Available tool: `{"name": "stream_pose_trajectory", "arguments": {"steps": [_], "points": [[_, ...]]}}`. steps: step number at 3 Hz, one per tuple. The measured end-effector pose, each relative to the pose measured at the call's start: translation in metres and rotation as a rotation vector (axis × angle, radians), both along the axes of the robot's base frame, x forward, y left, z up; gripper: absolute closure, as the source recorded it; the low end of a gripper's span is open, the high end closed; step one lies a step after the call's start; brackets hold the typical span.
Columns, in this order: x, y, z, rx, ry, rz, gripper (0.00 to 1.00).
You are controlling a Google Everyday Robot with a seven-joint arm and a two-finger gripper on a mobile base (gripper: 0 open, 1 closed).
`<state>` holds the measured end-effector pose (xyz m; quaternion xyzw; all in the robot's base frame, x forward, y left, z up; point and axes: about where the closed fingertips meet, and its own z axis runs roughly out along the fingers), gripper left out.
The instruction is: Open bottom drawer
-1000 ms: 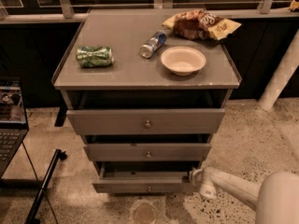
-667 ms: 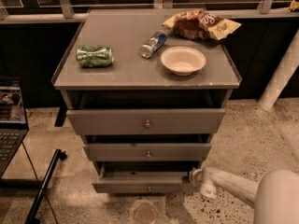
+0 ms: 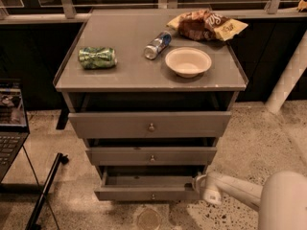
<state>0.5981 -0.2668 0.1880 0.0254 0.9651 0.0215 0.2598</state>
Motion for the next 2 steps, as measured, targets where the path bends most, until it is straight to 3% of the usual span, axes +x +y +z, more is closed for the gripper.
{"name": "stream_pose_trajectory", "arguments": {"steps": [1,2], "points": [[-0.0224,0.0009,-0.0144,0.025,0.048,0.044,1.00],[-0.0225,0.0009,-0.0070,0.025,0.048,0.044,1.00]]}}
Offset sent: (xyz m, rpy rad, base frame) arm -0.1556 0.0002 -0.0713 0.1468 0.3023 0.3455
